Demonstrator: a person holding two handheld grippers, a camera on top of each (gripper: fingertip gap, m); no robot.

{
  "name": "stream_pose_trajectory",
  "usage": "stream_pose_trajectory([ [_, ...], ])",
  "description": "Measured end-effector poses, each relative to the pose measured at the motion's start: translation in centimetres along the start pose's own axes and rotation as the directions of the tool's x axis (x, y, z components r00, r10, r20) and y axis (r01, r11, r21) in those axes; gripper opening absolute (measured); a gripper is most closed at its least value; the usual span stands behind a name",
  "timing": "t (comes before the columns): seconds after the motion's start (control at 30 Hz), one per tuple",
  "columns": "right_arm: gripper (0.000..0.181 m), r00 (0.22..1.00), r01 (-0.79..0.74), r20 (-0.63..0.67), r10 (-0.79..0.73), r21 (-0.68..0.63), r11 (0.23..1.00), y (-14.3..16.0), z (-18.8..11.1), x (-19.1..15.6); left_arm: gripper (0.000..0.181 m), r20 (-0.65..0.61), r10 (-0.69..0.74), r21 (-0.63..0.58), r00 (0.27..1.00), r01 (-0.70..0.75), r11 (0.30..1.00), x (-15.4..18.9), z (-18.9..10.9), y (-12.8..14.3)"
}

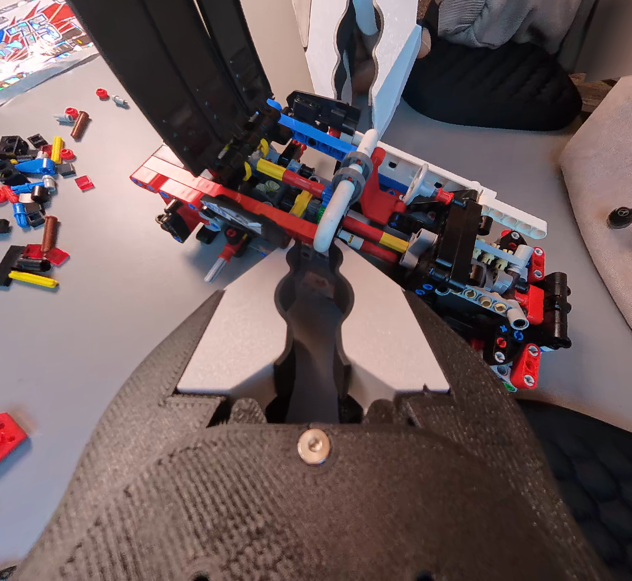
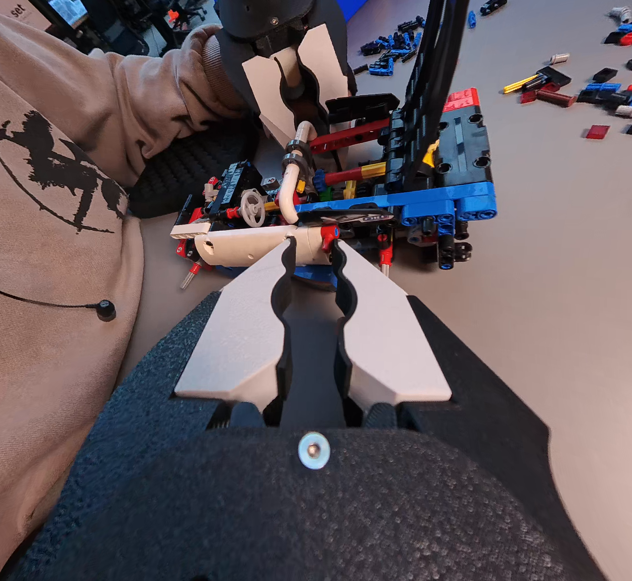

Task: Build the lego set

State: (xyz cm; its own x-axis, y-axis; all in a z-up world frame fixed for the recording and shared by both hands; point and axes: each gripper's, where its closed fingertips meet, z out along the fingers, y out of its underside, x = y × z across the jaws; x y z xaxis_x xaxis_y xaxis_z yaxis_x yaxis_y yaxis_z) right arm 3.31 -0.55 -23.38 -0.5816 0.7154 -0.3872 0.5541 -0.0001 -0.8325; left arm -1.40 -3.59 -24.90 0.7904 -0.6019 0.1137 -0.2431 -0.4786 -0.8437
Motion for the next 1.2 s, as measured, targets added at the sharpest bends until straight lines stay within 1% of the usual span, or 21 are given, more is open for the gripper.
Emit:
stream_pose_trajectory([
  [0.23,0.017,0.999,-0.017,0.035,0.018,-0.009,1.000,0.1,0.0,-0.1,0.013,0.009,0.010,-0.001,1.000,-0.010,1.000,0.1,0.2,-0.1],
  [0.33,0.017,0.999,0.006,0.042,-0.005,-0.017,1.000,0.0,0.0,-0.1,0.013,0.008,0.014,-0.001,1.000,-0.014,1.000,0.2,0.2,-0.1],
  [0.53,0.017,0.994,0.036,0.103,-0.031,-0.048,0.998,0.1,0.0,-0.1,0.012,0.002,0.029,-0.006,1.000,-0.029,1.000,0.3,0.1,0.0],
  [0.6,0.017,0.994,0.013,0.110,-0.008,-0.043,0.999,0.0,0.1,0.1,0.013,-0.015,0.022,-0.031,1.000,-0.022,0.999,0.2,-0.4,0.3],
  [0.63,0.017,0.994,0.017,0.106,-0.012,-0.042,0.999,-0.1,0.2,0.2,0.017,-0.025,0.011,-0.050,1.000,-0.012,0.999,0.2,-0.9,0.6],
  [0.67,0.017,0.994,0.024,0.105,-0.020,-0.044,0.999,-0.2,0.3,0.2,0.025,-0.045,-0.007,-0.067,0.999,0.004,0.998,0.3,-1.7,0.7],
  [0.7,0.018,0.994,0.028,0.105,-0.023,-0.044,0.999,-0.2,0.4,0.2,0.025,-0.074,-0.031,-0.078,0.997,0.025,0.997,0.5,-2.8,0.7],
  [0.73,0.018,0.994,0.029,0.103,-0.024,-0.044,0.999,-0.3,0.4,0.3,0.025,-0.092,-0.047,-0.081,0.995,0.040,0.996,0.6,-4.0,0.4],
  [0.77,0.018,0.995,0.030,0.100,-0.026,-0.043,0.999,-0.3,0.5,0.3,0.023,-0.068,-0.045,-0.062,0.997,0.040,0.997,0.2,-5.1,-0.4],
  [0.83,0.018,0.994,0.034,0.101,-0.029,-0.044,0.998,-0.4,0.6,0.4,0.014,0.020,-0.021,0.004,1.000,0.021,1.000,-1.0,-6.0,-3.6],
  [0.87,0.018,0.994,0.036,0.104,-0.031,-0.045,0.998,-0.4,0.7,0.4,0.008,0.026,-0.025,0.000,0.999,0.025,1.000,-0.9,-5.6,-5.1],
  [0.9,0.018,0.994,0.038,0.107,-0.033,-0.046,0.998,-0.5,0.8,0.4,0.003,0.026,-0.045,-0.043,0.999,0.046,0.998,-0.8,-4.7,-5.9],
  [0.93,0.018,0.993,0.043,0.109,-0.038,-0.048,0.998,-0.5,0.8,0.4,0.002,0.034,-0.063,-0.117,0.997,0.067,0.991,-0.8,-3.4,-6.1],
  [1.0,0.018,0.992,0.054,0.113,-0.048,-0.051,0.997,-0.6,1.0,0.5,0.000,0.041,-0.064,-0.281,0.997,0.073,0.957,-0.5,-1.0,-5.0],
  [1.03,0.018,0.992,0.054,0.117,-0.047,-0.053,0.997,-0.7,1.1,0.5,0.000,0.044,-0.056,-0.338,0.997,0.068,0.939,-0.4,-0.1,-4.4],
  [1.13,0.018,0.991,0.053,0.124,-0.046,-0.054,0.997,-0.9,1.2,0.7,0.000,0.093,-0.003,-0.448,0.996,0.044,0.893,-0.8,1.2,-3.4],
  [1.2,0.018,0.990,0.057,0.130,-0.049,-0.057,0.997,-0.9,1.3,0.7,0.000,0.082,0.037,-0.509,0.996,0.010,0.861,-0.7,1.6,-2.9],
])
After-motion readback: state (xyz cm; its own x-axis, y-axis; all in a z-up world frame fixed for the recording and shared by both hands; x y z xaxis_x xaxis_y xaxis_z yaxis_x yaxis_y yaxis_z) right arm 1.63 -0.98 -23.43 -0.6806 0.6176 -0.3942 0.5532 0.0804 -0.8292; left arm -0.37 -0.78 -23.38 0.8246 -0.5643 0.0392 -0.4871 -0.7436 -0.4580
